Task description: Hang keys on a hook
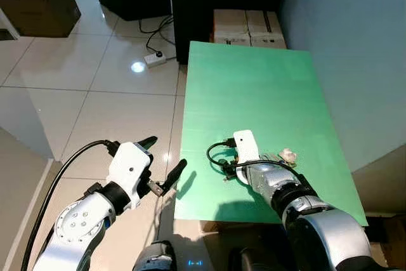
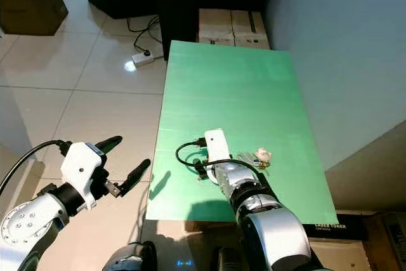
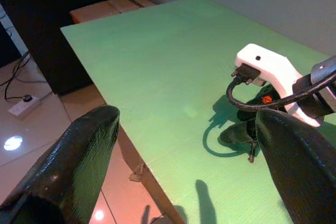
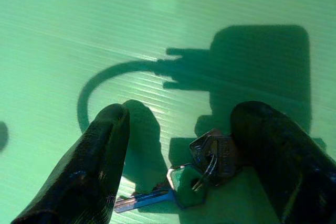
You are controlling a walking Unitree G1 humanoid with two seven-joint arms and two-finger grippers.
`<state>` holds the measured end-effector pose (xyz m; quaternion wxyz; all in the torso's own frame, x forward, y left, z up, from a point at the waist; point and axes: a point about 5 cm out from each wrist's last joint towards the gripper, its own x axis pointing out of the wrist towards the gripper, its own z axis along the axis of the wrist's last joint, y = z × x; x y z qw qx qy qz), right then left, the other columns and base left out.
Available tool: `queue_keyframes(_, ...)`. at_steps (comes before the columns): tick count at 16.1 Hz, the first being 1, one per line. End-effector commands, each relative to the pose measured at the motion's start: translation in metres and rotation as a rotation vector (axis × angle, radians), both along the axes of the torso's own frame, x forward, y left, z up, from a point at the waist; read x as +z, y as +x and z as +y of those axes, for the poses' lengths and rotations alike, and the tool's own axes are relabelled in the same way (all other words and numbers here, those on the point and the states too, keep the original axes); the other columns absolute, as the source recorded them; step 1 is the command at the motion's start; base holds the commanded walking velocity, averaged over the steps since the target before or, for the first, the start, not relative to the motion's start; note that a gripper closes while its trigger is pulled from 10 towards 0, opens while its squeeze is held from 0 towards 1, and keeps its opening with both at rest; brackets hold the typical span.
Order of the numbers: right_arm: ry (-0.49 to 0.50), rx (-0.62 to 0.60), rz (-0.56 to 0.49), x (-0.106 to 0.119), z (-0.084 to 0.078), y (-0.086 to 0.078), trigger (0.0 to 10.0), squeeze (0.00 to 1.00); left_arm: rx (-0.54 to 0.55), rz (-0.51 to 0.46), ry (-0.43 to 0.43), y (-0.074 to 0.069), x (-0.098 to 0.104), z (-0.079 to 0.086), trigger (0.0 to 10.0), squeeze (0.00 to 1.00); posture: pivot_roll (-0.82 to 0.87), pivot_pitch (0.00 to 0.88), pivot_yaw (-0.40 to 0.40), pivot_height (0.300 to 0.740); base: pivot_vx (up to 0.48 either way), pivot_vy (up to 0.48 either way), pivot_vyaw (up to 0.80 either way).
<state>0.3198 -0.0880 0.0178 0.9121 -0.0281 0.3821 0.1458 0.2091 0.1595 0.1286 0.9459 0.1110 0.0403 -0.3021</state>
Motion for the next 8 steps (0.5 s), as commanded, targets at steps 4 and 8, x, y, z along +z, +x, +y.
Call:
queue_keyframes(4,-0.031,-0.019,0.064,-0.0123,-0.006,-0.0105,10.0,0.0,-0.024,0.01,0.006,-0.0019,0.001,-0.0009,10.0,0.0,0.12,0.194,-0.026,0.74,0.0,0.0,0.0)
queue_keyframes(8,-0.047,-0.011,0.077,-0.0143,-0.0058,-0.0125,0.7,0.0,-0.041,0.006,0.004,-0.0023,0.0004,-0.0033,10.0,0.0,0.11,0.138,-0.026,0.74,0.0,0.0,0.0)
